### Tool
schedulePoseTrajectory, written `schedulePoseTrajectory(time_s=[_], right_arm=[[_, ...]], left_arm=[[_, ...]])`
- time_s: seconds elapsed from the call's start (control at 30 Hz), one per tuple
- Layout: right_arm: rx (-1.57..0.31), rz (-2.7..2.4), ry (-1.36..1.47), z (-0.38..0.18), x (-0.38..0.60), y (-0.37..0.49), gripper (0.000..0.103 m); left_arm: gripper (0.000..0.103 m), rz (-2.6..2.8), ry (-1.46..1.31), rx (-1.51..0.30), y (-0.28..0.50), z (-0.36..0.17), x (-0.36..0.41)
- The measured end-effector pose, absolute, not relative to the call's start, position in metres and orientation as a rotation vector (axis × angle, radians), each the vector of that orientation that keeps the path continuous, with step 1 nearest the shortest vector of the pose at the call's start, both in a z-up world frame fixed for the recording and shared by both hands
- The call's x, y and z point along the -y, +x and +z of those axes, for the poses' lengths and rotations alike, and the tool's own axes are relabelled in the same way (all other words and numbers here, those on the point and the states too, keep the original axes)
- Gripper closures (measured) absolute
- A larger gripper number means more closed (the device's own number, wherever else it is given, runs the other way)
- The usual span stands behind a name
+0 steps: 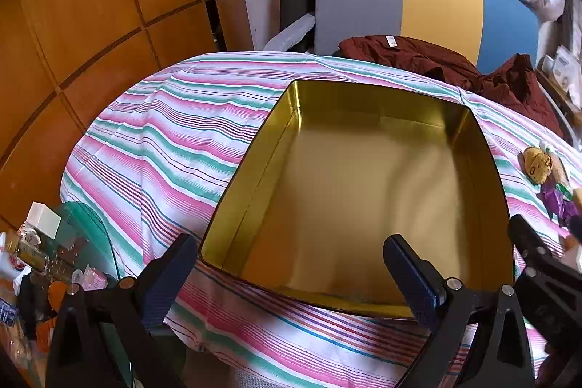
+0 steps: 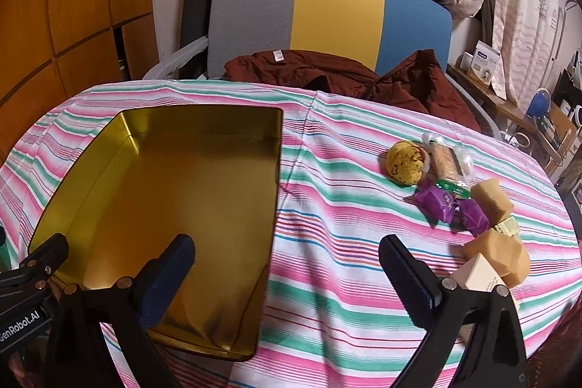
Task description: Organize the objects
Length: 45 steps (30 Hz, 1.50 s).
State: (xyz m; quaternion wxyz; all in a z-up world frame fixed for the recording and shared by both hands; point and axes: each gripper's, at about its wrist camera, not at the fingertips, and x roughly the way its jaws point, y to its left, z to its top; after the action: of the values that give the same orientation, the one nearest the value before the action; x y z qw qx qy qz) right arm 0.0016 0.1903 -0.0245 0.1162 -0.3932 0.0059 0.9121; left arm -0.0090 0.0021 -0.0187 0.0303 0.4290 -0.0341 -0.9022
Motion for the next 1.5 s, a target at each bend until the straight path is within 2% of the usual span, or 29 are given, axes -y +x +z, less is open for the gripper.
schedulePoseTrajectory(time_s=[0.5,0.67,1.07,1.2,1.33,1.5], right_arm=[[-0.086,2.603,-1.044,-0.018,-0.272,0.037,0.001],[-0.171,2.567,-1.083,-0.024,-0.317,0.051,0.012],[-0.351,2.447,-1.127,-0.048,-0.412,0.102,0.012],[-0.542,2.485,-1.152,-0.064,-0.426,0.115,0.015],[-0.664,2.546,-1.148,-0.069,-0.424,0.117,0.023],[-0.698,2.622,-1.167,-0.071,-0.399,0.11,0.025]], left_arm=[[0.0,-2.817,1.382,0.176,-0.005,-0.032,-0.024],[0.0,-2.823,1.409,0.194,-0.003,-0.035,-0.029],[0.0,-2.834,1.457,0.228,0.005,-0.041,-0.043],[0.0,-2.833,1.497,0.206,0.007,-0.045,-0.046],[0.0,-2.843,1.558,0.18,0.013,-0.05,-0.052],[0.0,-2.891,1.553,0.21,0.023,-0.047,-0.066]])
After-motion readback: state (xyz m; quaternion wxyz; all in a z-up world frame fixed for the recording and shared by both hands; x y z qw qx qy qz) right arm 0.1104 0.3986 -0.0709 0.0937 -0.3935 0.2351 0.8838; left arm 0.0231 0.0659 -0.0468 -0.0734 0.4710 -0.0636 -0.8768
